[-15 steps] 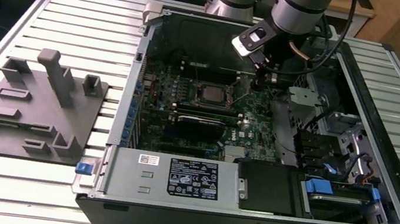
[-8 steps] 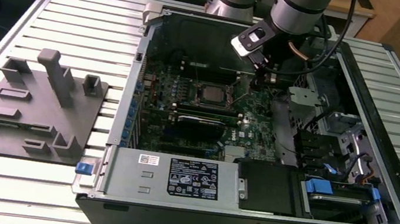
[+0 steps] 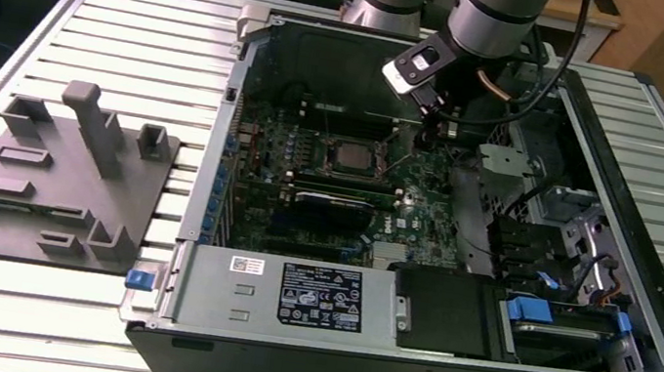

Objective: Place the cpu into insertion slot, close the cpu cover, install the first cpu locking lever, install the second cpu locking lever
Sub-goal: 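Close the cpu cover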

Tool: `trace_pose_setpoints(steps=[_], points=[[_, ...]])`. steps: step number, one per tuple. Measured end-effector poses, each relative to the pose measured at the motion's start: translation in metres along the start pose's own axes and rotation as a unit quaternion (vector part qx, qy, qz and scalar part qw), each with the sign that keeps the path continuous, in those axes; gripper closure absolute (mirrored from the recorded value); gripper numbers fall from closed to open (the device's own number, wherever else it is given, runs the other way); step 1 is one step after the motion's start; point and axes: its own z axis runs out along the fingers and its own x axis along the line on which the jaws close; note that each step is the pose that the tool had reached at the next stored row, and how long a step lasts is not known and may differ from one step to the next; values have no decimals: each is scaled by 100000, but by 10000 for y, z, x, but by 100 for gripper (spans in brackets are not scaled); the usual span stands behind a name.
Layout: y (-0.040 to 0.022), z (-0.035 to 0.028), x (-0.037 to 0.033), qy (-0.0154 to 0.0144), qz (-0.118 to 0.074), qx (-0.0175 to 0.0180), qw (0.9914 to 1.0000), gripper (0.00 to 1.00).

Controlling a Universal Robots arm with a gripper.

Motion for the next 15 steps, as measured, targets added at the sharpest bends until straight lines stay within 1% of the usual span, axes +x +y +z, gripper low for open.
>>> trace_pose_setpoints(steps=[5,10,15], points=[[-6,1,0,11,27,1,100000,89],[-77,2,1,11,294,49,100000,89],[-121,2,1,7,347,100,99999,89]])
